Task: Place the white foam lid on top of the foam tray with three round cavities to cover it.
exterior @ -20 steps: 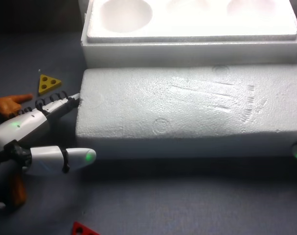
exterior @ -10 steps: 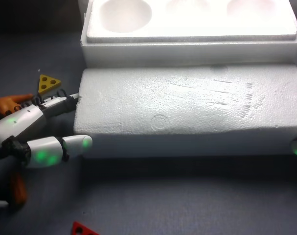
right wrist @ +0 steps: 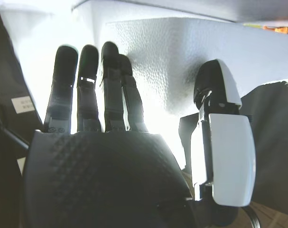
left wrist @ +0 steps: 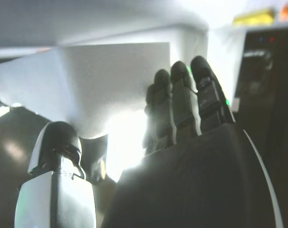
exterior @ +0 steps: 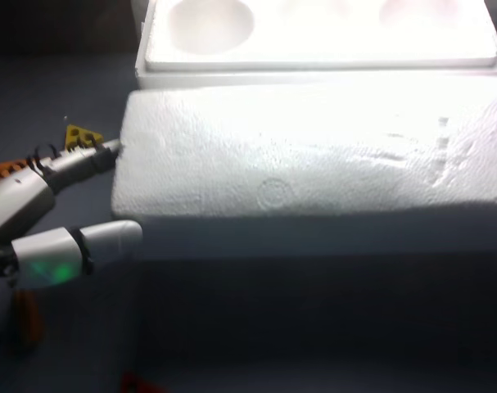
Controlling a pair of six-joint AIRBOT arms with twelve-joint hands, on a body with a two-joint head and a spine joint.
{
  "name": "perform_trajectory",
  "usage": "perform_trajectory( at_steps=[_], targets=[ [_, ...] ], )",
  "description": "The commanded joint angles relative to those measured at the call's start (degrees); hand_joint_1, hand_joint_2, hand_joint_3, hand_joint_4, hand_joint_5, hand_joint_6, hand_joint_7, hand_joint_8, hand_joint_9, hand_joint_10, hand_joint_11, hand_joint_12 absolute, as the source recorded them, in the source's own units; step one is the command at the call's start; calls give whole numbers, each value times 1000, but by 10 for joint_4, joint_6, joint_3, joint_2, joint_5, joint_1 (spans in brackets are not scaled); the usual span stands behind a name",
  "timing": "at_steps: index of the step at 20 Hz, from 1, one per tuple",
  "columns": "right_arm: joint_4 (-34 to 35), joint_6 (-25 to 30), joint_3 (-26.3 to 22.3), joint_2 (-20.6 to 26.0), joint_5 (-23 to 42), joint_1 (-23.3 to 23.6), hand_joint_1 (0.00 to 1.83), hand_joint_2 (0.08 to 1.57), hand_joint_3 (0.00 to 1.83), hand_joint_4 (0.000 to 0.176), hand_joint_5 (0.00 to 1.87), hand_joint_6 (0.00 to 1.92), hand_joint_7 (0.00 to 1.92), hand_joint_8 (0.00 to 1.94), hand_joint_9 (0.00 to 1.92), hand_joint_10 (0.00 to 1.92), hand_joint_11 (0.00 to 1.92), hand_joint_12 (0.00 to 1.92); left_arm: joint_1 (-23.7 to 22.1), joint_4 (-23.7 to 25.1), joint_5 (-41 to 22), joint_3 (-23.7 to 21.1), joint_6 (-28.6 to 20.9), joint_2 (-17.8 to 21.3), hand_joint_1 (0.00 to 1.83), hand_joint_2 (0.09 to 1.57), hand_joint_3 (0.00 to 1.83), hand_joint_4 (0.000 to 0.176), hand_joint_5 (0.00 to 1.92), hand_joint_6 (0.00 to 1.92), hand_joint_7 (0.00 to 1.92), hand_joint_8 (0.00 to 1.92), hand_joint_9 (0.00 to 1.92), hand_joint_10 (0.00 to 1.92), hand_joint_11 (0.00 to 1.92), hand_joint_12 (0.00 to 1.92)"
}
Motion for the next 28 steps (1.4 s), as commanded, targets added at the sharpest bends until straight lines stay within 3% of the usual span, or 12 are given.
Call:
perform_trajectory(
  at_steps=[1, 3, 5, 10, 12, 14, 15, 16, 17, 19, 21, 28],
  targets=[
    [-49, 9, -7, 8, 102, 0, 443, 1210, 1, 0, 79, 875, 361, 31, 51, 850, 0, 1656, -4, 44, -93, -6, -6, 4, 403, 1177, 0, 4, 286, 47, 255, 4, 184, 40, 0, 228],
    [-60, 10, -18, 22, 122, -3, 413, 1255, 7, 0, 25, 829, 327, 14, 4, 937, 0, 1694, -4, 50, -111, -12, -6, 16, 363, 1188, 1, 18, 252, 26, 225, 3, 148, 25, 0, 387],
    [-70, 10, -21, 28, 135, -3, 425, 1257, 2, 0, 44, 751, 226, 1, 0, 497, 0, 1444, -7, 55, -124, -16, -6, 25, 342, 1193, 0, 24, 239, 15, 206, 2, 137, 23, 0, 615],
    [-97, 8, -15, 38, 141, 27, 399, 1279, 8, 0, 1, 493, 209, 7, 0, 442, 0, 1327, -43, 75, -128, -9, -6, 33, 421, 1173, 0, 0, 280, 16, 233, 5, 144, 36, 0, 1015],
    [-101, 4, -8, 39, 140, 43, 516, 1227, 0, 0, 161, 406, 351, 55, 35, 878, 0, 1683, -65, 81, -116, 1, -5, 30, 431, 1164, 0, 0, 266, 6, 268, 12, 179, 55, 0, 540],
    [-102, 1, 1, 39, 130, 58, 416, 1231, 0, 0, 167, 416, 399, 71, 91, 1022, 0, 1818, -87, 86, -98, 15, -5, 21, 445, 1164, 0, 0, 266, 6, 262, 8, 177, 57, 0, 488],
    [-102, -1, 8, 38, 120, 70, 362, 1229, 0, 0, 136, 506, 390, 492, 211, 1325, 222, 1900, -104, 90, -85, 26, -6, 14, 453, 1170, 1, 0, 263, 4, 228, 7, 151, 45, 0, 597],
    [-102, -4, 13, 38, 112, 80, 341, 1229, 0, 0, 69, 628, 318, 688, 230, 1360, 266, 1917, -116, 93, -75, 35, -7, 9, 452, 1171, 0, 0, 264, 4, 221, 4, 145, 41, 0, 664],
    [-101, -5, 19, 36, 104, 91, 322, 1224, 0, 0, 60, 737, 247, 564, 146, 1081, 70, 1833, -126, 93, -64, 42, -7, 5, 469, 1164, 0, 0, 276, 8, 232, 6, 166, 48, 0, 795],
    [-101, -9, 38, 28, 75, 120, 443, 1233, 0, 0, 26, 752, 223, 604, 57, 1228, 5, 1917, -147, 92, -43, 62, -8, -4, 519, 1155, 0, 0, 289, 11, 259, 8, 217, 73, 0, 1033],
    [-103, -11, 59, 17, 38, 154, 421, 1259, 5, 0, 0, 774, 220, 539, 78, 1084, 8, 1824, -166, 88, -22, 84, -10, -16, 536, 1139, 0, 0, 307, 15, 278, 8, 234, 100, 0, 1275],
    [-98, -27, 127, -17, -65, 241, 543, 1234, 0, 0, 0, 832, 212, 351, 0, 881, 0, 1714, -246, 88, 58, 160, -14, -62, 503, 1091, 0, 0, 358, 16, 238, 0, 36, 417, 0, 1528]
  ],
)
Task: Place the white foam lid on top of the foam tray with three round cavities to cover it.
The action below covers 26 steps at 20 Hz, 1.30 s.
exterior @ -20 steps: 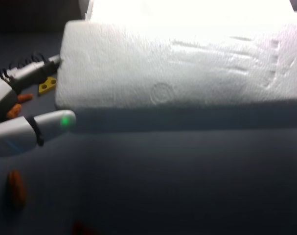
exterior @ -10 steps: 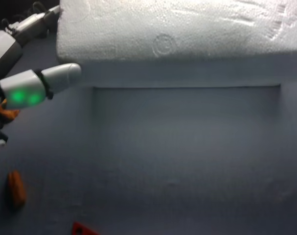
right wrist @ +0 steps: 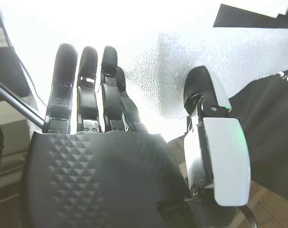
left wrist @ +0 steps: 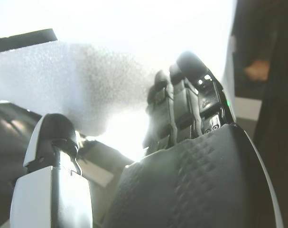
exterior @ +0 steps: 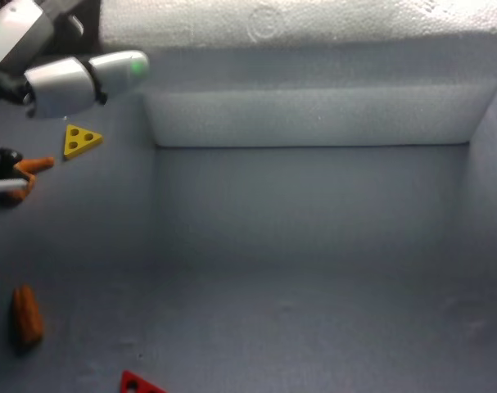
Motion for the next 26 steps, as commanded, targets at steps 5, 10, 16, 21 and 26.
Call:
perform_trajectory(
  at_steps=[5, 10, 16, 21, 26],
  targets=[
    [-56, -1, 32, -25, -2, 52, 559, 1255, 1, 0, 26, 618, 212, 271, 0, 884, 0, 1707, -47, 58, -1, 40, -11, -39, 506, 1111, 5, 0, 332, 1, 147, 1, 35, 332, 0, 1520],
    [-48, -28, 73, -56, -76, 93, 567, 1254, 0, 0, 151, 594, 339, 321, 74, 1054, 0, 1828, -75, 48, 50, 85, -18, -71, 491, 1127, 0, 0, 271, 0, 91, 2, 17, 274, 0, 1431],
    [-20, -45, 104, -73, -119, 105, 571, 1239, 0, 0, 91, 595, 216, 148, 0, 675, 0, 1514, -77, 30, 83, 114, -21, -90, 447, 1121, 0, 0, 247, 0, 95, 1, 91, 154, 0, 1272],
    [-9, -45, 109, -76, -129, 103, 585, 1222, 0, 0, 121, 270, 288, 24, 36, 582, 0, 1354, -69, 20, 103, 126, -22, -99, 407, 1127, 0, 0, 147, 0, 48, 1, 72, 79, 0, 1239],
    [1, -45, 108, -76, -131, 91, 602, 1168, 0, 0, 0, 589, 237, 10, 0, 656, 0, 1536, -53, 10, 107, 125, -21, -96, 395, 1032, 0, 6, 32, 2, 0, 0, 0, 0, 0, 785]
  ],
)
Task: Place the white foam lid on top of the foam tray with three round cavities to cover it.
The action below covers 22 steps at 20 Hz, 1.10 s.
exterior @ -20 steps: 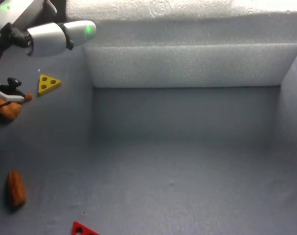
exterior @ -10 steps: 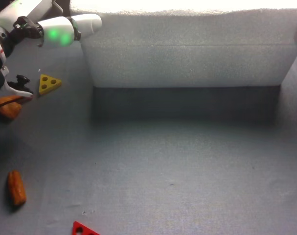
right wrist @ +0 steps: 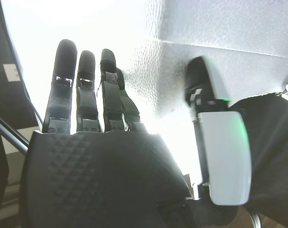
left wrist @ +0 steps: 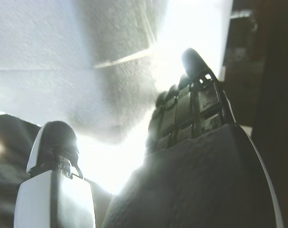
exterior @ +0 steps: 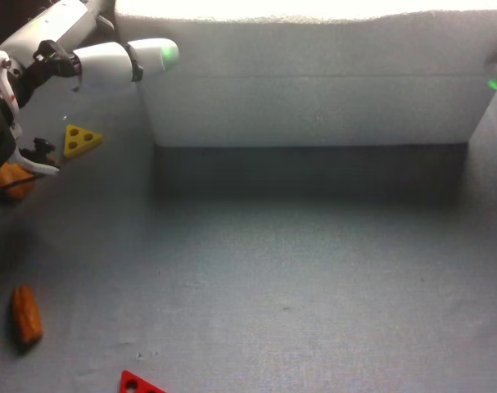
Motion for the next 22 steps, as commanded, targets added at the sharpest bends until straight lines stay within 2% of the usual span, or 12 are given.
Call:
perform_trajectory(
  at_steps=[1, 3, 4, 5, 6, 8, 9, 14, 17, 19, 20, 22],
  targets=[
    [-26, 5, -3, 0, 50, 1, 602, 1168, 0, 0, 0, 589, 237, 10, 0, 656, 0, 1536, 2, 17, -49, -5, -1, -2, 395, 1032, 0, 6, 32, 2, 0, 0, 0, 0, 0, 785],
    [-27, 5, -7, 6, 50, -1, 559, 1213, 5, 0, 0, 240, 176, 1, 0, 521, 0, 1383, 6, 17, -52, -13, 3, 5, 381, 1019, 0, 6, 27, 0, 0, 0, 0, 0, 0, 749],
    [-27, 4, -8, 9, 50, -1, 559, 1213, 5, 0, 0, 240, 176, 1, 0, 521, 0, 1383, 7, 17, -53, -15, 4, 7, 381, 1019, 0, 6, 27, 0, 0, 0, 0, 0, 0, 749],
    [-27, 4, -8, 11, 50, -1, 536, 1251, 7, 0, 0, 25, 99, 0, 0, 339, 0, 1219, 8, 19, -54, -17, 4, 8, 364, 1025, 2, 22, 27, 0, 0, 0, 0, 0, 0, 814],
    [-26, 2, -10, 14, 50, -1, 529, 1262, 5, 0, 0, 4, 92, 0, 0, 319, 0, 1181, 7, 22, -54, -17, 4, 7, 379, 1032, 5, 25, 32, 2, 0, 0, 0, 0, 0, 818],
    [-22, 0, -11, 17, 49, -3, 510, 1234, 0, 0, 0, 0, 6, 0, 0, 29, 0, 648, 7, 22, -51, -16, 7, 5, 397, 1051, 6, 24, 33, 0, 0, 0, 0, 0, 0, 863],
    [-22, 0, -11, 17, 47, -4, 499, 1228, 0, 0, 0, 0, 0, 0, 0, 5, 0, 429, 10, 18, -49, -16, 8, 6, 393, 1048, 3, 21, 26, 3, 0, 0, 0, 0, 0, 924],
    [-15, 0, -11, 14, 45, -16, 484, 1213, 0, 0, 12, 3, 39, 6, 52, 18, 0, 756, 21, 4, -46, -14, 13, 9, 363, 1029, 0, 19, 24, 2, 0, 0, 0, 0, 0, 903],
    [-6, 0, -11, 17, 46, -27, 523, 1218, 1, 0, 29, 3, 28, 3, 22, 3, 0, 579, 26, 1, -48, -14, 13, 12, 346, 1021, 0, 19, 19, 5, 0, 0, 0, 0, 0, 1050],
    [-2, -1, -13, 22, 47, -31, 555, 1234, 0, 0, 44, 3, 81, 8, 107, 35, 0, 934, 26, 1, -49, -15, 15, 15, 356, 1020, 0, 22, 5, 4, 0, 0, 0, 0, 0, 980],
    [2, -4, -14, 24, 47, -33, 542, 1239, 1, 0, 22, 1, 55, 7, 86, 23, 0, 857, 27, 0, -49, -16, 15, 17, 352, 1017, 0, 23, 5, 5, 0, 0, 0, 0, 0, 962],
    [8, -9, -15, 26, 47, -36, 531, 1225, 0, 0, 0, 0, 22, 1, 56, 6, 0, 735, 30, -3, -49, -16, 17, 19, 377, 1025, 1, 8, 9, 3, 0, 0, 0, 0, 0, 870]
  ],
)
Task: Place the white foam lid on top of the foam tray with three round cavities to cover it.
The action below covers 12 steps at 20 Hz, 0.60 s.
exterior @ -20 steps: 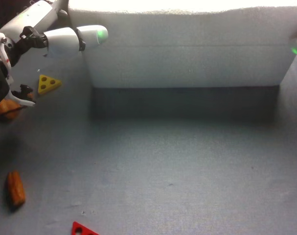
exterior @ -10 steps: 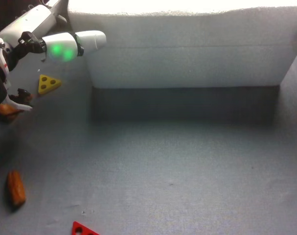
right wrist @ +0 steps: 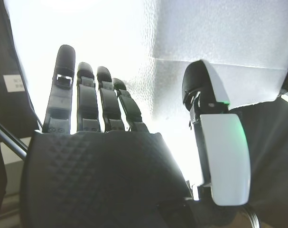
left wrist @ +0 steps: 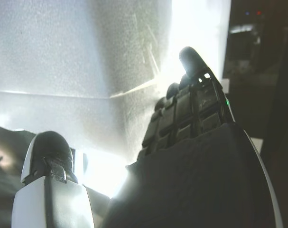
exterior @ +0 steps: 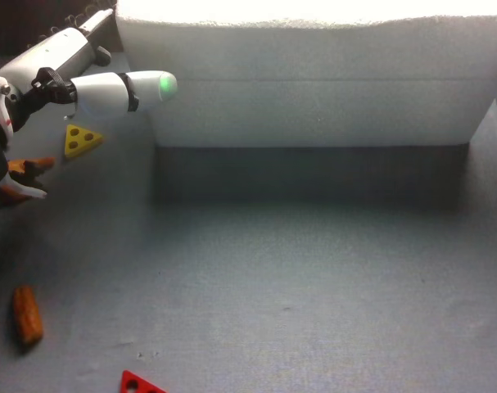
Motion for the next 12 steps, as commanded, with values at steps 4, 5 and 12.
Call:
perform_trajectory(
  at_steps=[4, 5, 12],
  targets=[
    [3, -5, -3, 18, 62, -6, 473, 1221, 0, 0, 0, 0, 26, 0, 48, 3, 0, 728, 8, -9, -65, -3, 0, 11, 406, 1039, 2, 13, 2, 1, 0, 0, 0, 0, 0, 983],
    [5, -6, -5, 21, 65, -7, 480, 1211, 0, 0, 0, 0, 5, 1, 11, 5, 0, 554, 10, -13, -68, -5, 2, 14, 407, 1042, 4, 15, 0, 0, 0, 0, 0, 0, 0, 985],
    [13, -8, -22, 45, 92, -20, 492, 1248, 2, 0, 0, 0, 14, 11, 26, 7, 0, 380, 28, -31, -92, -18, 9, 34, 413, 1073, 1, 13, 11, 2, 0, 0, 0, 0, 0, 906]
  ],
)
